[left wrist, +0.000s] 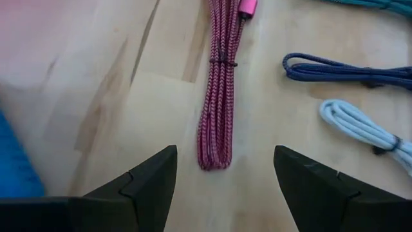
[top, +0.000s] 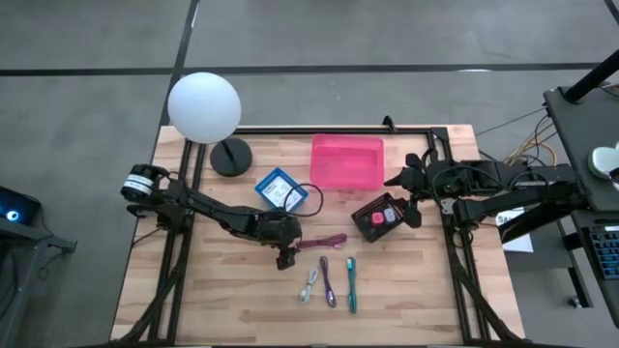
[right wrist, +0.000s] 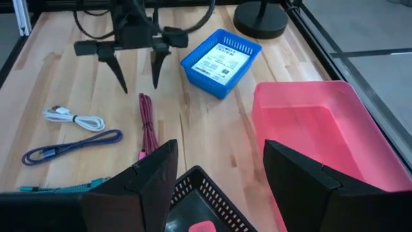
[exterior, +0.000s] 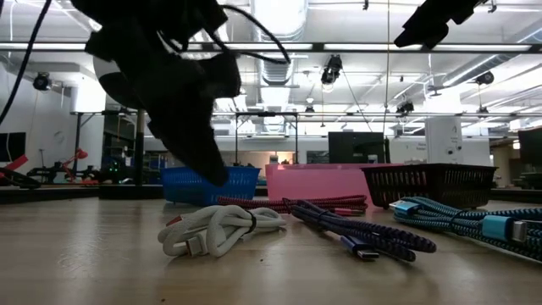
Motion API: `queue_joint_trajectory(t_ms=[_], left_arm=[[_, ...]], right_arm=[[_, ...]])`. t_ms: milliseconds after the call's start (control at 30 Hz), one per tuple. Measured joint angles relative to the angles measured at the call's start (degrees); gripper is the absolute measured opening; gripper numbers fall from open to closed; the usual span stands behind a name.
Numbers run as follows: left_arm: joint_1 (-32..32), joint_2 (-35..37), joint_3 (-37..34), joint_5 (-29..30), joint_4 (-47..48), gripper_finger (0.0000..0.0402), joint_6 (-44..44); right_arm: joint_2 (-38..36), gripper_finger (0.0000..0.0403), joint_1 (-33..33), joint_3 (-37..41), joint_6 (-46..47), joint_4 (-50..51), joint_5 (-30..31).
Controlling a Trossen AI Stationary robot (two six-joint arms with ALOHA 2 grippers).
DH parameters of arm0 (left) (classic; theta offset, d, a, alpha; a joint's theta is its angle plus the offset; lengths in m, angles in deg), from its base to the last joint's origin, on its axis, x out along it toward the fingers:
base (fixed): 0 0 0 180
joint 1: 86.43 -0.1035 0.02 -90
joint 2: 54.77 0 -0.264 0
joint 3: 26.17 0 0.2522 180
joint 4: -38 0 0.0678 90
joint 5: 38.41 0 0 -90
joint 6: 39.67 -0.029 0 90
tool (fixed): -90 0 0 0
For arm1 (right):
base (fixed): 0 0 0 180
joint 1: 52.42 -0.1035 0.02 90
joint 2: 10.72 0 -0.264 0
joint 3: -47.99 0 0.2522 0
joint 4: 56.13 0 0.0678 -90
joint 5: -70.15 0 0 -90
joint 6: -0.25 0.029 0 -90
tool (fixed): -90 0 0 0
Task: Pick and place items into bin
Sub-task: Put the pink charger cable into the pink bin
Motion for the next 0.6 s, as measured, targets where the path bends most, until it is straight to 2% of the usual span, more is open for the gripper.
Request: queue_joint_trajectory(t_ms=[267, 600], left_arm=[[-0.2, -6.9, 1.4, 0.3, -6.3, 0.0241, -0.1], [-0.2, -11.2, 3.7, 0.7, -6.5, 0.023, 0.0]], right_arm=[[-0.2, 0.0214, 0.0, 0.0, 0.0, -0.7, 0.0], [-0.2, 0.0214, 0.0, 0.0, 0.1, -1.3, 0.0]])
